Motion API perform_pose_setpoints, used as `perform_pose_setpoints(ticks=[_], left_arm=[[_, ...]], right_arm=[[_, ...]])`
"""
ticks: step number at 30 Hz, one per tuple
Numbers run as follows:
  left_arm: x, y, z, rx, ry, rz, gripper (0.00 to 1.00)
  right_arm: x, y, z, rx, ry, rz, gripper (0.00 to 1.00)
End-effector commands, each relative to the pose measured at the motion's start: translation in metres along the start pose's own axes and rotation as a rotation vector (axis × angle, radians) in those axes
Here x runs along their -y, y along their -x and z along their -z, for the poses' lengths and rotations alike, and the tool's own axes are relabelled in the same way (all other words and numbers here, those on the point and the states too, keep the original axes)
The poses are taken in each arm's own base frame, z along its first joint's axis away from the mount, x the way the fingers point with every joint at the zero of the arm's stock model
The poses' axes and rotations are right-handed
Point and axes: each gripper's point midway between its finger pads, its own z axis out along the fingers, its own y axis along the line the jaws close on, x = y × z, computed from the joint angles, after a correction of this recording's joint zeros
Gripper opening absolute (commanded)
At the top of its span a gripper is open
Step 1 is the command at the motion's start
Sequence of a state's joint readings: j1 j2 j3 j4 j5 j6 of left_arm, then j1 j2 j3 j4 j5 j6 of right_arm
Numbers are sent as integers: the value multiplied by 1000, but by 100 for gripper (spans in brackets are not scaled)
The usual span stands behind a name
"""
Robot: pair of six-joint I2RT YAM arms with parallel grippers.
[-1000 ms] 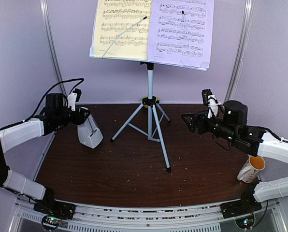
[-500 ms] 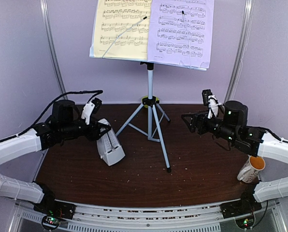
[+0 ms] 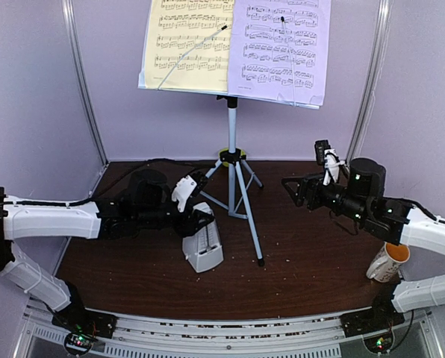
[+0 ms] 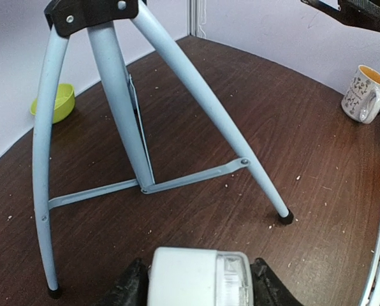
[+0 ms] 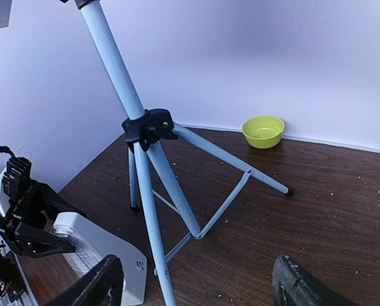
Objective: Set up the instrument practice props
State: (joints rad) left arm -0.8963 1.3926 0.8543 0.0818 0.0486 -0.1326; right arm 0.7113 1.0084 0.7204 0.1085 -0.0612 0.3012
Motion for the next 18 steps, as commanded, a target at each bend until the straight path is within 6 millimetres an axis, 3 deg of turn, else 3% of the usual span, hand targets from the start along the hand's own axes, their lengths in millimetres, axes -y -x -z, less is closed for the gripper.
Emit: perform_pose_setpoints(ticks=[1, 6, 12, 15, 18], left_arm=[[0, 64, 1, 212, 64, 47, 0], [4, 67, 0, 247, 103, 92, 2], [10, 59, 0, 201, 88, 106, 53], [7, 56, 10, 190, 97, 88, 79], [6, 52, 24, 194, 79, 72, 93]], right_arm=[[-5, -1, 3, 4, 19, -10, 81], [-9, -1, 0, -2, 31, -7, 81], [-21, -1, -5, -13, 60, 0, 82], [-28, 1, -7, -16, 74, 5, 83], [-37, 1, -10, -19, 90, 5, 88]])
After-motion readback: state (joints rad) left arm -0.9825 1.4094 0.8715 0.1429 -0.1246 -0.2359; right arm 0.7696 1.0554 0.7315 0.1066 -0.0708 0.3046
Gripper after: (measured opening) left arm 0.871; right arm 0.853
